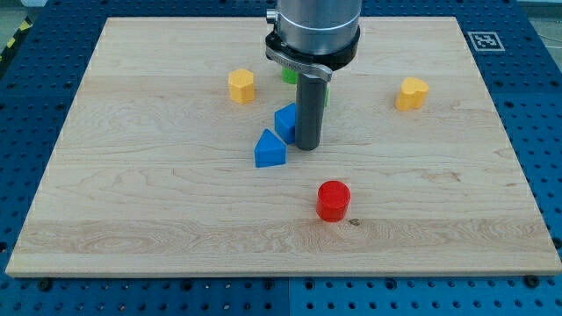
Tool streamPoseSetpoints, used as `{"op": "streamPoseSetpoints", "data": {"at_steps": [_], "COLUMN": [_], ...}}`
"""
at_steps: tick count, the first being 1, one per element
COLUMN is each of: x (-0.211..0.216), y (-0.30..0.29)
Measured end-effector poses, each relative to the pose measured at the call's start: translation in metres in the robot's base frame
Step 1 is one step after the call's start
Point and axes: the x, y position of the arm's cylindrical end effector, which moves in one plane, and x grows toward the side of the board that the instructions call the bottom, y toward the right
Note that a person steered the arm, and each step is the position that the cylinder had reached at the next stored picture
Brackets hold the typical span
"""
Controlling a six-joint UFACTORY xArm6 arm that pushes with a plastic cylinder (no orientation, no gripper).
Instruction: Push the blue triangle to the bottom of yellow hexagon
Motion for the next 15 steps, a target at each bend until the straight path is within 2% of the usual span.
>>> {"op": "streamPoseSetpoints", "data": {"at_steps": [6, 9, 10, 11, 12, 13, 14, 15], "x": [0.021, 0.042, 0.022, 0.037, 0.083, 0.084, 0.022, 0.009], "y": [-0.015, -0.059, -0.063, -0.061, -0.067, -0.095, -0.094, -0.094]}}
